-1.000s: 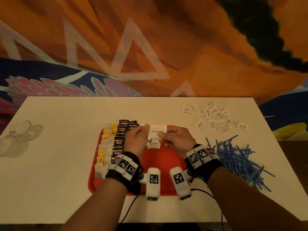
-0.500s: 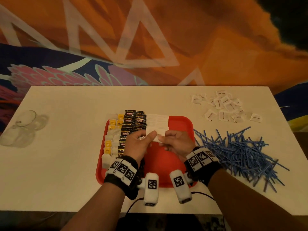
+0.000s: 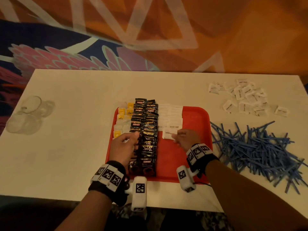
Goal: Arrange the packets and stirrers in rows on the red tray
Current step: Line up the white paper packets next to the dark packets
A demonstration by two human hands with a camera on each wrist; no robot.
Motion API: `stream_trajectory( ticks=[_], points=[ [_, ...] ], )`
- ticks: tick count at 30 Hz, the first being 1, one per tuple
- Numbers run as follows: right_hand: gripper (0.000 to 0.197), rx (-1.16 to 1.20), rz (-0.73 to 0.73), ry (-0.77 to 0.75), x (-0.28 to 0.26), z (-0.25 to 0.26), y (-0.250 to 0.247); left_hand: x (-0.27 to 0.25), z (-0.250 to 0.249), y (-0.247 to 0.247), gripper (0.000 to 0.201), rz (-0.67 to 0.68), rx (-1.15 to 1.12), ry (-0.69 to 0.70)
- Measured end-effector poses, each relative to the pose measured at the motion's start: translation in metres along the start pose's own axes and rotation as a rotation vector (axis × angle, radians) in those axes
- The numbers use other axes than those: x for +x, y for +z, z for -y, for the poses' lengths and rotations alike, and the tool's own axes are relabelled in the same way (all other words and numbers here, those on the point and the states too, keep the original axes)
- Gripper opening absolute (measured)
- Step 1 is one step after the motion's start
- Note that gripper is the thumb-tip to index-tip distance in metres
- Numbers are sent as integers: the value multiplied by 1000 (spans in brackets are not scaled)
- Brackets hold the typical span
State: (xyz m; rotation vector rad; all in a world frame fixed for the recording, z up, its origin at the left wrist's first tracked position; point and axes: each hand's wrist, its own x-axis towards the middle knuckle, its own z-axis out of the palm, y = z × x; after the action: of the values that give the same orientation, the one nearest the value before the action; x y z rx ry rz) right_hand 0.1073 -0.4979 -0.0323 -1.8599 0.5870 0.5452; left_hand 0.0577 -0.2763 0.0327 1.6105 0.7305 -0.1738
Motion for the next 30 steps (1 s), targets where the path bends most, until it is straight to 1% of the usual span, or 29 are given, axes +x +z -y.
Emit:
stream_trajectory(
  ticks=[3,6,8,11,12,16,18,20,23,25,27,30],
  points=[
    [29,-56,-8,3,11,7,13,3,1,-11,22,-12,-2,11],
    [38,-97,-13,0,23,10,25,7,3,-20,22,-33,6,17],
    [35,-153,-51,-11,28,14,29,10,3,-25,23,-42,5,15],
    [20,-300,-130,-29,34,15,33,14,5,-30,27,-47,11,15],
    [18,-330,-159,-30,35,15,34,15,5,-31,27,-48,11,11],
    [25,-308,-213,-21,33,10,37,19,6,-32,26,-43,21,12],
    [27,-316,-233,-40,32,10,35,20,6,-32,28,-39,26,10],
    [26,-387,-210,-144,31,12,34,21,7,-31,29,-35,19,-3],
    [15,-468,-106,-349,30,15,38,23,9,-30,33,-20,2,-23],
    [19,-524,-52,-378,31,16,41,23,10,-30,35,-17,-16,-32],
    [25,-535,-53,-362,33,15,43,23,10,-29,35,-9,-38,-39],
    [29,-482,-68,-362,29,16,38,20,8,-27,33,10,-74,-58]
  ],
)
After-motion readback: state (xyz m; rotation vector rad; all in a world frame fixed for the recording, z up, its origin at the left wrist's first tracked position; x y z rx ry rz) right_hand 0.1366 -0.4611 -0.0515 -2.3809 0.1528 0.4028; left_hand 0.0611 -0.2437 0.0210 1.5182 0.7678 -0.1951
